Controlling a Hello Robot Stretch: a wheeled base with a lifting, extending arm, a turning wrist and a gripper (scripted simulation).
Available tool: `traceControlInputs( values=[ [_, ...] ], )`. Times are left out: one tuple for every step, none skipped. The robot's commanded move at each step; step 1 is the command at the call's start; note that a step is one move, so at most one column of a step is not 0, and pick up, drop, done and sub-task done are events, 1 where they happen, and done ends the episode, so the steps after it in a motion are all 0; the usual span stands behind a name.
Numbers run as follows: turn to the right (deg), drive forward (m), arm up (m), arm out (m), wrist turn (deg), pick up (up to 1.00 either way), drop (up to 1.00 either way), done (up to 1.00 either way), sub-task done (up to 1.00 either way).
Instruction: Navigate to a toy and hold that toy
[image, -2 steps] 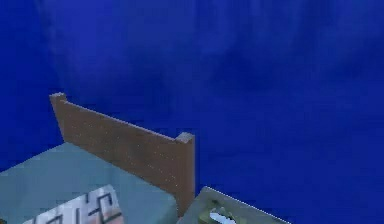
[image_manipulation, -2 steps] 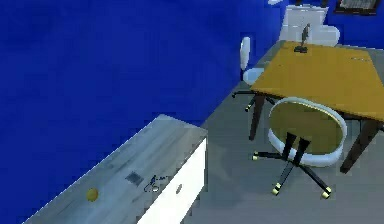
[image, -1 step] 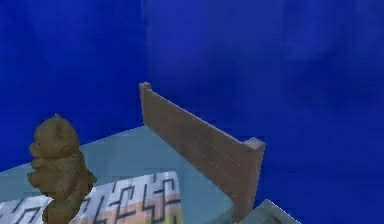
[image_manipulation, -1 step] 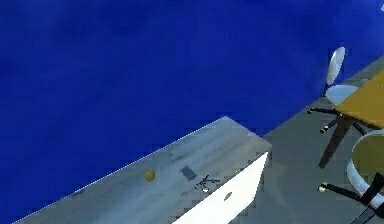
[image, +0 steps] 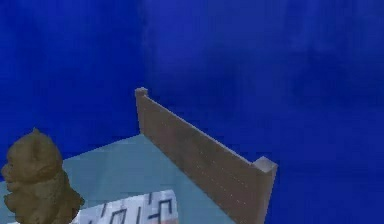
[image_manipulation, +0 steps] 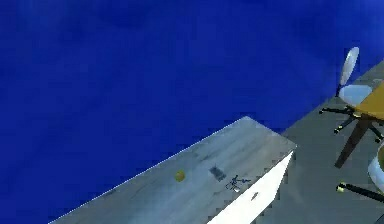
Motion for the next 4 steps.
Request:
traceControlInputs(
  values=[
    [-45.0, 0.00, 0.00, 0.00, 0.0, 0.00, 0.00, 0.00, 0.00],
    [-45.0, 0.00, 0.00, 0.00, 0.0, 0.00, 0.00, 0.00, 0.00],
    [-39.0, 0.00, 0.00, 0.00, 0.0, 0.00, 0.00, 0.00, 0.00],
    [0.0, 0.00, 0.50, 0.00, 0.0, 0.00, 0.00, 0.00, 0.00]
  ],
)
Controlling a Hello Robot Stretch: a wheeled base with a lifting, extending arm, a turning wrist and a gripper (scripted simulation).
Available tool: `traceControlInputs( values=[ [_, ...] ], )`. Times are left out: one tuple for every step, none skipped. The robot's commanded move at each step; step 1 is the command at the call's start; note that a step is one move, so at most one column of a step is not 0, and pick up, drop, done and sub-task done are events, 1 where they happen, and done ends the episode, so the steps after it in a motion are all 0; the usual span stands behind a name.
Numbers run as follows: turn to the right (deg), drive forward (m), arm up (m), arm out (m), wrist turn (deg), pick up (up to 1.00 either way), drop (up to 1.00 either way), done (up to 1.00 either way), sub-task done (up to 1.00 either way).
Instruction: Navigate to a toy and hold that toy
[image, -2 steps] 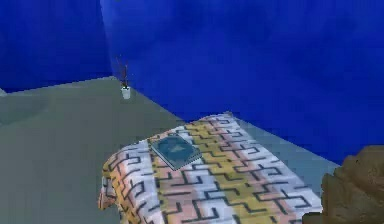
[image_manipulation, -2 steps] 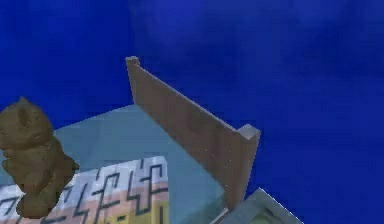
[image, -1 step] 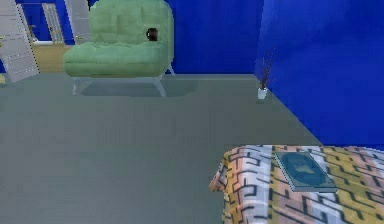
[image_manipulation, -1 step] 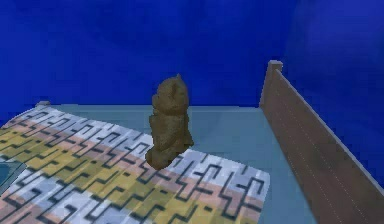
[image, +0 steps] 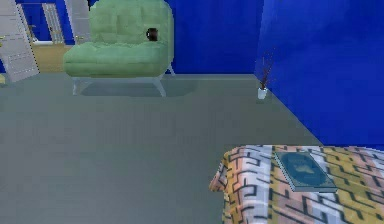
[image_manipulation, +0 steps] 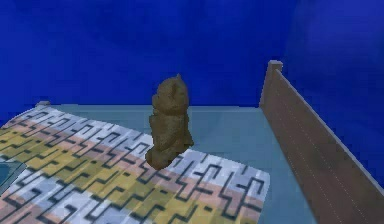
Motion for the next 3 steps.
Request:
traceControlInputs(
  values=[
    [0.0, 0.00, 0.22, 0.00, 0.0, 0.00, 0.00, 0.00, 0.00],
    [0.0, 0.00, 0.00, 0.44, 0.0, 0.00, 0.00, 0.00, 0.00],
    [0.0, 0.00, 0.00, 0.00, 45.0, 0.00, 0.00, 0.00, 0.00]
  ],
)
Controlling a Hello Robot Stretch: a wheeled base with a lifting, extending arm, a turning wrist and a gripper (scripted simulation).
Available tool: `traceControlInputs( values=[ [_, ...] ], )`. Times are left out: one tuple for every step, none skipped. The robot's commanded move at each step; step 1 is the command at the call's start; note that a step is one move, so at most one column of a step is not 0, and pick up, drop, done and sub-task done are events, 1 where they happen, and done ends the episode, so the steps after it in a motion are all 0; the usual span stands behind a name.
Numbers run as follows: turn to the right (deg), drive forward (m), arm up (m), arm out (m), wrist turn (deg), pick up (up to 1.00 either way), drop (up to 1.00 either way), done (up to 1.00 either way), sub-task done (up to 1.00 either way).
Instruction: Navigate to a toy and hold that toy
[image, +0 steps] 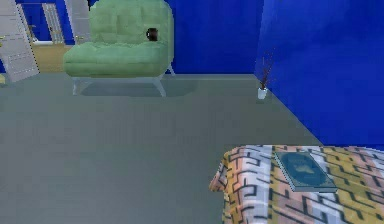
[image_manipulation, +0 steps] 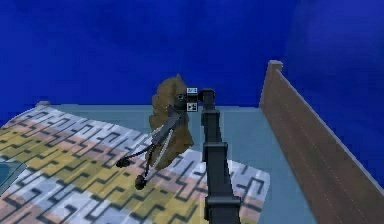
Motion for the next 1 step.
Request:
traceControlInputs(
  values=[
    [0.0, 0.00, 0.00, 0.00, 45.0, 0.00, 0.00, 0.00, 0.00]
  ],
)
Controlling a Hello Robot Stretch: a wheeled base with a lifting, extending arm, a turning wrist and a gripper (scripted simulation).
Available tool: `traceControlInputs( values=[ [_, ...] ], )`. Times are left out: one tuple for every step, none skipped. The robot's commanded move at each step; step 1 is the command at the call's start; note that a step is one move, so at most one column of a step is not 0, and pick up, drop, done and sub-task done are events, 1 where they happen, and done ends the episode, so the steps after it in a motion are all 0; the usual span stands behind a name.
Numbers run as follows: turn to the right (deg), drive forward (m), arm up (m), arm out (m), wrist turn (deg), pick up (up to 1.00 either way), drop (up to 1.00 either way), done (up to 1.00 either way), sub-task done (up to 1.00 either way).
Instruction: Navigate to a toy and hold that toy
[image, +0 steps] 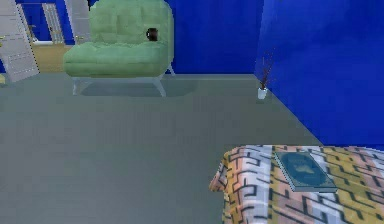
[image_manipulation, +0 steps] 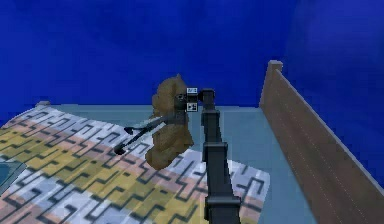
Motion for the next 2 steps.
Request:
traceControlInputs(
  values=[
    [0.0, 0.00, 0.00, 0.00, 45.0, 0.00, 0.00, 0.00, 0.00],
    [0.0, 0.00, 0.00, 0.00, 3.0, 0.00, 0.00, 0.00, 0.00]
  ],
)
